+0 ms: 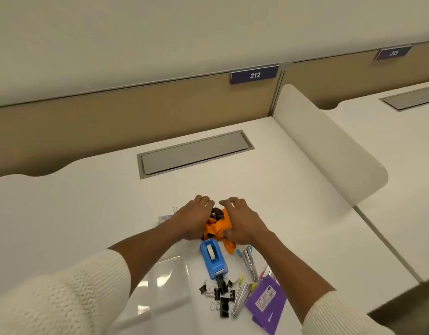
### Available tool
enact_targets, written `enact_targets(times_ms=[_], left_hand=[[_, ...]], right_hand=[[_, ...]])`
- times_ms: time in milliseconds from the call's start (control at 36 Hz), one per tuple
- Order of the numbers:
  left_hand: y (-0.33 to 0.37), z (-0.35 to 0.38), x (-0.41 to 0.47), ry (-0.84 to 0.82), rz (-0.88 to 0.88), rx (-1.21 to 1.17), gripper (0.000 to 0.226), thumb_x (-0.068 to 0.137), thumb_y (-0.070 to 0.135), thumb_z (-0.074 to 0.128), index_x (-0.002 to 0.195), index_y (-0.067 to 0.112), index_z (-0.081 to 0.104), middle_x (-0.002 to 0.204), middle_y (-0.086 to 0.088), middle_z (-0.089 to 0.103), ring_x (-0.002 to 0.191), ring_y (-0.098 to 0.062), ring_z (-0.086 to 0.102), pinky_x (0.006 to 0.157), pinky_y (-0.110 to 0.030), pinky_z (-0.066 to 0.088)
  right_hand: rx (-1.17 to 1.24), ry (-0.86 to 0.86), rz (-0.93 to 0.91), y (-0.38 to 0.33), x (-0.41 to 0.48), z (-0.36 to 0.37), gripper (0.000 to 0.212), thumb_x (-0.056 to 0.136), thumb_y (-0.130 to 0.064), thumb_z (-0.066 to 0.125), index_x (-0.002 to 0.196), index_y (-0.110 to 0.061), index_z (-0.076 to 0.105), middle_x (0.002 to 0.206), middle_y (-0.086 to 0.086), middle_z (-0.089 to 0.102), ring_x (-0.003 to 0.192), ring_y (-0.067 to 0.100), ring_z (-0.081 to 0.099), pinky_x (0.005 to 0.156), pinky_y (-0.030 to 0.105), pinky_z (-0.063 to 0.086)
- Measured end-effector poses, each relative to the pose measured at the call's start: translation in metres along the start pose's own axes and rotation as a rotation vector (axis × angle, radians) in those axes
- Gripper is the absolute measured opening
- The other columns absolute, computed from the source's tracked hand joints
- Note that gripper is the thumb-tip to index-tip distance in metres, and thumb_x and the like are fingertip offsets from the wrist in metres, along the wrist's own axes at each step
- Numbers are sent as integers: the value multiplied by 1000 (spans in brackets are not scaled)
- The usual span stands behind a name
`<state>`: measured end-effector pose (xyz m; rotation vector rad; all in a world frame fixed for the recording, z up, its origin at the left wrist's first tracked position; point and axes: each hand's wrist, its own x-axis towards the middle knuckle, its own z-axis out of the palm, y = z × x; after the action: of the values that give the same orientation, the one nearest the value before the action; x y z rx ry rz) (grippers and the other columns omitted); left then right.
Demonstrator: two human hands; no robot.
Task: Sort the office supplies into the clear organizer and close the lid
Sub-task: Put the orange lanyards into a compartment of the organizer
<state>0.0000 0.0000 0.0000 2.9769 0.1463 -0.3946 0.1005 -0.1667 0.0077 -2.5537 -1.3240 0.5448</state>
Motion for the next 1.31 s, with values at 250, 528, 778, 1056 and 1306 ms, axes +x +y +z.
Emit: enact_targets(times_ms=[250,528,778,1056,1306], left_hand=[[0,16,12,-58,-62,-63,57,88,35,77,136,18,51,132,-7,56,121,-24,48,97,-41,51],[7,26,15,46,-174,-268,44,91,24,74,130,15,56,122,-10,58,112,-26,54,85,-32,44],[14,-16,4,264,-290,-532,25,95,20,69,118,8,69,108,-16,70,99,-29,65,81,-30,46],[11,-90,-84,357,-372,-560,30,89,26,77,117,14,74,107,-7,76,95,-22,69,80,-27,50],[13,-53,-173,197,-664,-578,20,81,16,75,101,14,79,94,-9,76,88,-29,72,70,-31,53]], right_hand=[[-232,-151,-144,9,12,19,81,79,-24,79,149,-22,37,131,10,51,118,29,52,81,42,57],[34,-32,12,0,30,18,37,87,-36,72,121,-24,65,106,8,61,94,29,65,76,34,51],[192,194,92,-15,29,-19,27,86,-21,77,112,-13,75,102,15,73,94,32,68,75,29,41],[311,260,86,-86,-12,-64,34,79,-20,81,113,-19,75,100,7,78,87,24,69,81,33,54],[455,53,174,-153,-56,4,25,80,-15,71,104,-20,73,93,4,77,82,24,70,68,25,48]])
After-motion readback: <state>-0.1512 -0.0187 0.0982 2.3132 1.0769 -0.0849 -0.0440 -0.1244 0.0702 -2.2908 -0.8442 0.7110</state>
